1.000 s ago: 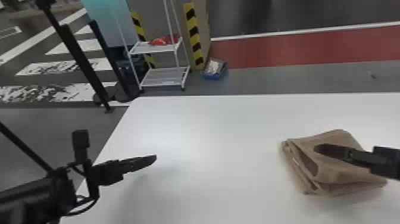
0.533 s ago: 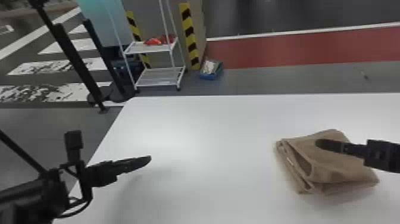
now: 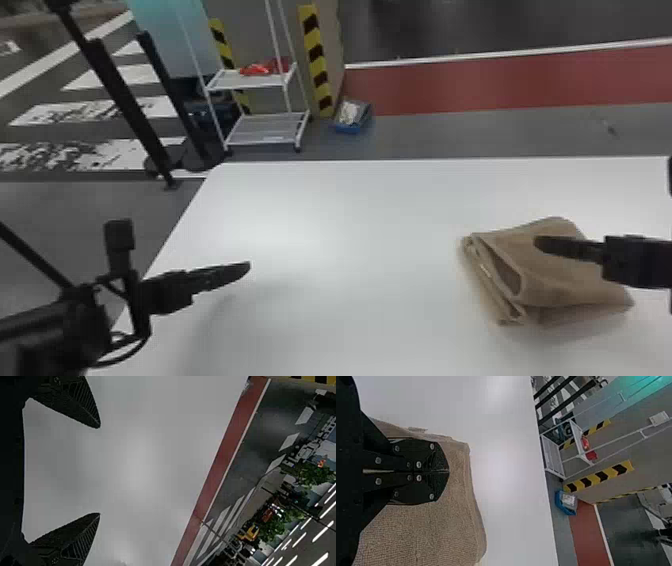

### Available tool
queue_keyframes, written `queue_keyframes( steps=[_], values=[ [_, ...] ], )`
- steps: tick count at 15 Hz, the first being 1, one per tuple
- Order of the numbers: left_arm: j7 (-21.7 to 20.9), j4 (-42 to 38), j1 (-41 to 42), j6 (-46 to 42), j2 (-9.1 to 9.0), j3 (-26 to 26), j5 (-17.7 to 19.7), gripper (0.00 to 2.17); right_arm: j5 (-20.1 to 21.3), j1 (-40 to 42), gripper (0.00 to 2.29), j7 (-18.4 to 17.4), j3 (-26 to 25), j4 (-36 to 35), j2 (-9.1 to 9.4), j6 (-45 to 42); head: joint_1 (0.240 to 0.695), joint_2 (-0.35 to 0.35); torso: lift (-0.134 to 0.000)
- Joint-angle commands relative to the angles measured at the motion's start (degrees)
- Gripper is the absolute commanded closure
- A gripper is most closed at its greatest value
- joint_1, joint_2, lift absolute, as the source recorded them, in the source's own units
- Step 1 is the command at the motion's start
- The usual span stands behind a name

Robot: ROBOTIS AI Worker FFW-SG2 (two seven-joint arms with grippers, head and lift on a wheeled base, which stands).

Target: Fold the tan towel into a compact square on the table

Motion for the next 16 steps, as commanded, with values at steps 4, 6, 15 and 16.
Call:
queue_keyframes(
  steps=[4,6,15,16],
  values=[
    [0.0,-0.32,-0.33,0.12,-0.28,-0.47,-0.23,0.1,2.05,-0.16,1.95,-0.68,4.83,3.76,0.05,-4.22,0.695,0.24,-0.125],
    [0.0,-0.32,-0.15,0.12,-0.1,-0.3,-0.23,0.1,3.45,-0.07,1.95,0.2,8.17,4.11,0.05,-4.05,0.695,0.259,-0.125],
    [-0.35,-0.15,0.2,0.12,0.51,0.32,0.3,0.1,0.82,2.21,1.95,1.52,6.24,0.51,0.05,-3.7,0.695,0.332,-0.125],
    [-0.35,-0.06,0.2,0.12,0.51,0.32,0.3,0.1,0.55,2.65,1.95,1.52,5.1,-0.02,0.05,-3.7,0.695,0.328,-0.125]
  ],
)
